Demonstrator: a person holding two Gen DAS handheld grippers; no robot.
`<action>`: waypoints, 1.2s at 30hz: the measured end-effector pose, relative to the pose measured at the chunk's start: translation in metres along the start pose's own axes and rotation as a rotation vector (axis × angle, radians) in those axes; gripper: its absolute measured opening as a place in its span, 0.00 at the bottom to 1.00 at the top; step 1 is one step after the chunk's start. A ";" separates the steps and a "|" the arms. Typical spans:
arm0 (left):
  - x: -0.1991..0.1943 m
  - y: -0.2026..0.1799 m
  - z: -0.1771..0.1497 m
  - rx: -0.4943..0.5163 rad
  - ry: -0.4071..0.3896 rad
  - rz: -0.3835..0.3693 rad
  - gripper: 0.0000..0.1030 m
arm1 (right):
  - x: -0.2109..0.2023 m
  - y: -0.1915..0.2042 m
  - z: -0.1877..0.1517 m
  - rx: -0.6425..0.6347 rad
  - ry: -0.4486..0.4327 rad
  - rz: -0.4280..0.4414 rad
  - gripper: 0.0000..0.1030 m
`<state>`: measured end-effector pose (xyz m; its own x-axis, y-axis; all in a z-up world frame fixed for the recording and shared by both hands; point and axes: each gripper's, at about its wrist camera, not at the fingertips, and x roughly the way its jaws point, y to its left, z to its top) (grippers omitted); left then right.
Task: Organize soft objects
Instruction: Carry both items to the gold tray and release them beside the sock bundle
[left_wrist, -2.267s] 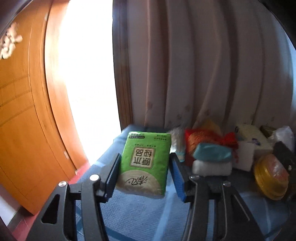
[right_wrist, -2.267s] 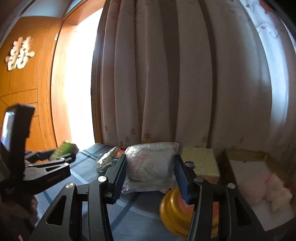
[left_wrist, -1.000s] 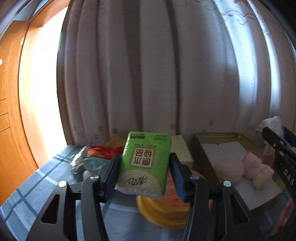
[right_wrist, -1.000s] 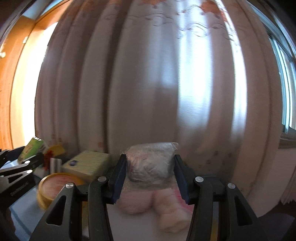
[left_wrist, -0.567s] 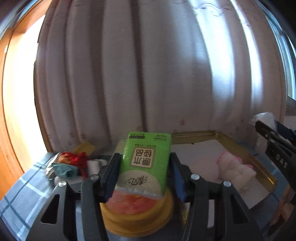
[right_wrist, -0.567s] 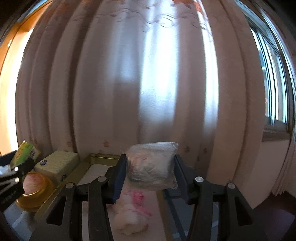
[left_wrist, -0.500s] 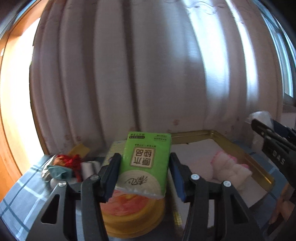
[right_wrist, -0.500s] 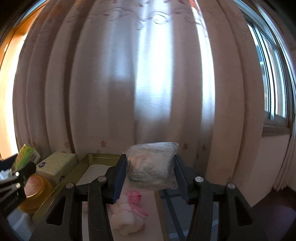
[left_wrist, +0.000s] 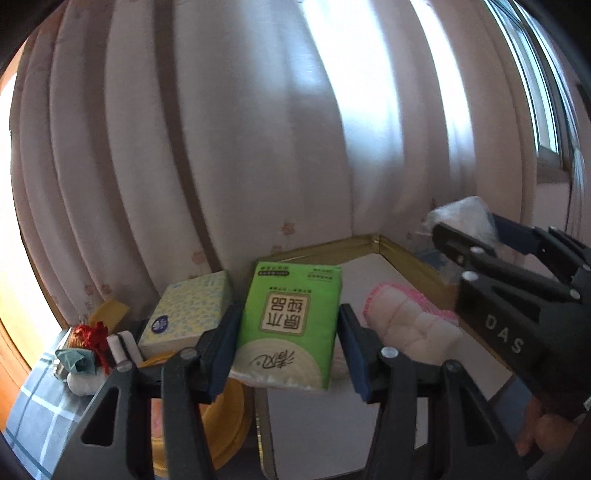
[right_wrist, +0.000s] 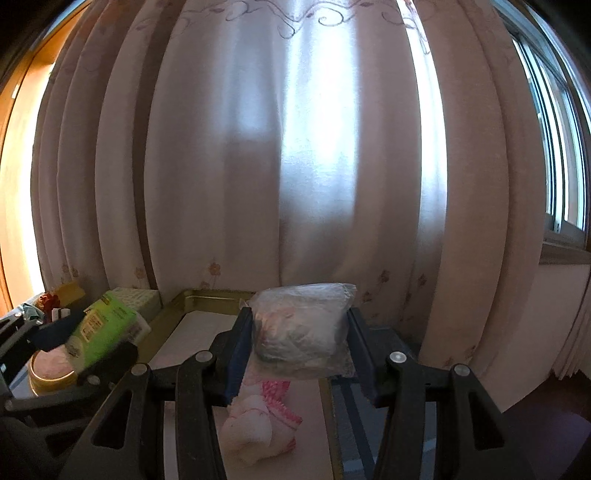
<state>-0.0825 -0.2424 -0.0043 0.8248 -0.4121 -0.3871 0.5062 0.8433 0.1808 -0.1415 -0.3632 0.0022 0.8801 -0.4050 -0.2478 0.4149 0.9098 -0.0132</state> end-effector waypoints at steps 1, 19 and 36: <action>0.001 -0.002 -0.001 0.008 0.003 0.001 0.51 | 0.002 -0.001 0.000 0.005 0.013 0.010 0.52; 0.002 -0.015 0.000 0.088 0.020 0.018 0.57 | 0.016 0.007 0.002 0.000 0.095 0.145 0.54; -0.012 0.020 0.000 -0.077 -0.041 0.121 1.00 | 0.000 0.002 0.003 0.047 0.008 0.086 0.91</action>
<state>-0.0826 -0.2206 0.0042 0.8890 -0.3181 -0.3295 0.3828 0.9110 0.1534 -0.1396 -0.3614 0.0047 0.9112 -0.3246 -0.2538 0.3485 0.9357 0.0543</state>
